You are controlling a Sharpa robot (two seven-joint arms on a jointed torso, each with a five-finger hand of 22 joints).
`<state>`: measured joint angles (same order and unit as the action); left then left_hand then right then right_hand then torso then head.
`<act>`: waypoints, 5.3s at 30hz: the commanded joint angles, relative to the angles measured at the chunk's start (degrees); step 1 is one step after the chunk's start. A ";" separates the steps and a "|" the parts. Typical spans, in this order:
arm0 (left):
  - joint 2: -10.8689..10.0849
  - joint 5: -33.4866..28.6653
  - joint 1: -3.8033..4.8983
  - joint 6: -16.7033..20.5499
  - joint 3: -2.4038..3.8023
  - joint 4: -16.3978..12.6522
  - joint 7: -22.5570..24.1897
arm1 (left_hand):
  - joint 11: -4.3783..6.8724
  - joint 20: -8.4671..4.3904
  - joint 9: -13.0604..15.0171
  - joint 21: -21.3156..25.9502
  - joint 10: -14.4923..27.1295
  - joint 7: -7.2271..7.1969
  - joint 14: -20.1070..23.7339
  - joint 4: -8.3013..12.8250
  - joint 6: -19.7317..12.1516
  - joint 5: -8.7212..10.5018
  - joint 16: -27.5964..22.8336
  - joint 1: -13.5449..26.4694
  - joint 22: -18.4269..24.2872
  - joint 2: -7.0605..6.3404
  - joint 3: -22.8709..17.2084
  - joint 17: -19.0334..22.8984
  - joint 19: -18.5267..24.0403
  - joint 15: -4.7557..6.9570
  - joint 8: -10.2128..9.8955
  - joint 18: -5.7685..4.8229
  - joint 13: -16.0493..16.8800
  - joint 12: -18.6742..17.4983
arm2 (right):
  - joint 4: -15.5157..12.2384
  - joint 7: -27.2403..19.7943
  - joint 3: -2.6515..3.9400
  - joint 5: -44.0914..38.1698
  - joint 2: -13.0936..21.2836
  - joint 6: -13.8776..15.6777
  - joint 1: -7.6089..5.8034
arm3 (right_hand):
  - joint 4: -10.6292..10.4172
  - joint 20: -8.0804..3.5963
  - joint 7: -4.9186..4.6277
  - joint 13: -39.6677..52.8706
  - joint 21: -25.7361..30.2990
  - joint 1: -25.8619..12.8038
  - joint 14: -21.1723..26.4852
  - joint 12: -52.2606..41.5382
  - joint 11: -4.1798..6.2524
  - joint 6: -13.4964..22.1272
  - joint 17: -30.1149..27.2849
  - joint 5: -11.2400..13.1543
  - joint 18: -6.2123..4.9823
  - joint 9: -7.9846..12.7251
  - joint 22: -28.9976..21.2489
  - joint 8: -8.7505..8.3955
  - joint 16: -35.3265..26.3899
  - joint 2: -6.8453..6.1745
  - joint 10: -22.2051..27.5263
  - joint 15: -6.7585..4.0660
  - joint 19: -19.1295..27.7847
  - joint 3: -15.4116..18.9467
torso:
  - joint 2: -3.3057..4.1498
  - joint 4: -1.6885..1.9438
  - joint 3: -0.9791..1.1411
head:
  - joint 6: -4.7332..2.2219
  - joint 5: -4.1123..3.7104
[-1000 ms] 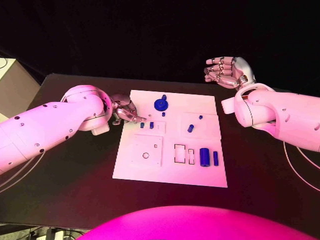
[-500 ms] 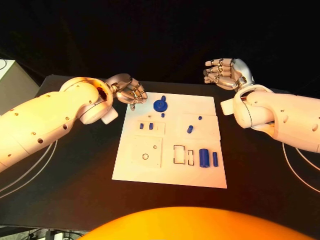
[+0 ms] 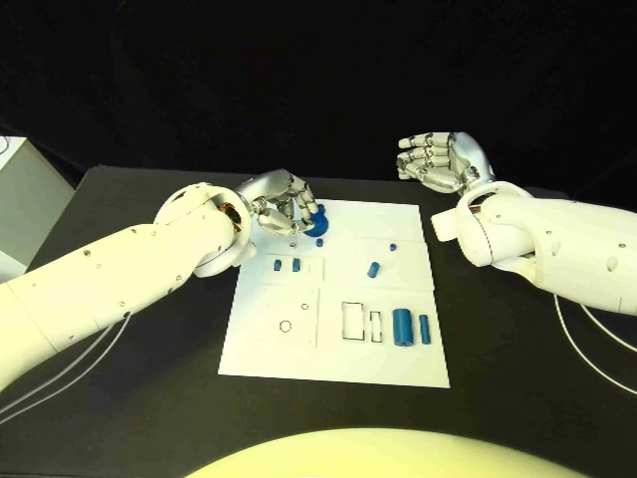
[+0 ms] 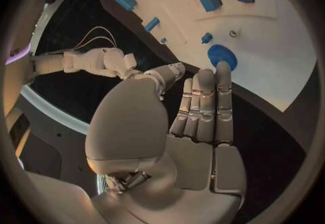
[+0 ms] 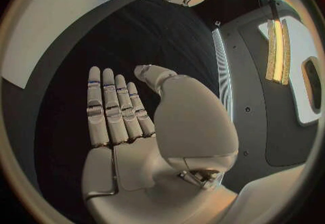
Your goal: Assemble the parts on the task board
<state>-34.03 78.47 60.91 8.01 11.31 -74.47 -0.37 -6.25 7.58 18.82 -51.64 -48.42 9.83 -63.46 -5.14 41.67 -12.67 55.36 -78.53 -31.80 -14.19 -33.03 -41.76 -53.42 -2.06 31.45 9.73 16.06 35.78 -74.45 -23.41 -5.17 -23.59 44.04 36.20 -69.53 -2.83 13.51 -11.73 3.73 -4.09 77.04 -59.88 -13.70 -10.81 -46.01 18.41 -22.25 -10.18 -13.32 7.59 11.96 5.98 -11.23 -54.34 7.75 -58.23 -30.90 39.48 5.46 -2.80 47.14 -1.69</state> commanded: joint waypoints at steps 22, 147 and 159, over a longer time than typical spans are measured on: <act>6.06 15.21 1.48 -5.92 -3.45 6.34 2.36 | 0.11 0.11 -3.05 -2.61 2.12 -1.62 -2.80 0.38 1.11 0.28 11.02 0.03 -1.62 -0.23 2.24 -3.79 -1.06 -0.06 -4.16 0.79 -3.11 -0.10 | -0.03 -0.28 0.01 -1.58 -0.64 -1.23 0.07 | 0.33 0.04 -2.76 -0.12 -0.21 0.12 -0.27 0.12 0.01 -0.38 -0.15 0.43 -0.21 0.11 -0.15 -0.03 -0.20 -0.18 -0.30 0.06 -0.30 0.09 | 0.23 -0.06 0.04 | -2.32 -0.21; 7.84 13.56 1.21 -6.13 -5.27 8.87 1.45 | 1.67 -1.24 0.33 -13.57 -7.76 -1.43 -9.05 7.43 14.35 0.96 25.60 -3.05 -9.13 6.26 -3.68 -9.32 0.91 1.38 -11.88 0.91 -7.43 -0.15 | -0.37 -0.25 0.01 -1.39 -1.04 -1.84 0.07 | -0.15 0.21 -2.94 -0.10 -0.14 -1.34 -0.32 0.49 -0.13 -0.57 -0.56 0.13 -0.21 0.35 -0.71 -0.30 -0.42 0.07 -0.36 0.19 -0.25 -0.05 | 0.04 -0.02 -0.08 | -0.68 -0.47; 3.15 8.79 1.10 -6.24 -1.93 2.58 0.96 | 1.48 -1.21 0.59 -13.91 -8.34 -1.23 -8.95 7.86 14.56 1.03 25.52 -3.01 -9.33 6.00 -3.62 -8.78 1.02 1.23 -12.43 0.91 -7.72 -1.39 | -0.25 -0.22 0.01 -1.39 -0.85 -1.89 0.23 | -0.10 0.21 -2.92 -0.10 -0.14 -1.35 -0.34 0.52 -0.11 -0.62 -0.60 0.11 -0.22 0.37 -0.76 -0.32 -0.43 0.09 -0.40 0.19 -0.26 -0.11 | -0.15 0.13 -0.14 | -1.17 -0.36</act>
<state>-30.68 90.18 61.95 1.91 9.30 -71.30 0.57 -4.80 6.64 19.26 -65.22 -56.47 8.48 -72.29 2.40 55.92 -11.54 80.66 -81.52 -41.07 -8.20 -36.76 -50.55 -52.51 -0.63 19.30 11.03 8.42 34.60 -74.70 -23.15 -5.17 -24.57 43.17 35.23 -69.35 -2.85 13.52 -11.93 3.70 -4.09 76.22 -59.87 -13.47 -10.82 -46.22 17.89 -22.08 -10.18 -13.01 6.88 11.95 5.67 -10.92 -54.33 7.76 -58.22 -30.91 39.42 5.52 -2.89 46.04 -2.16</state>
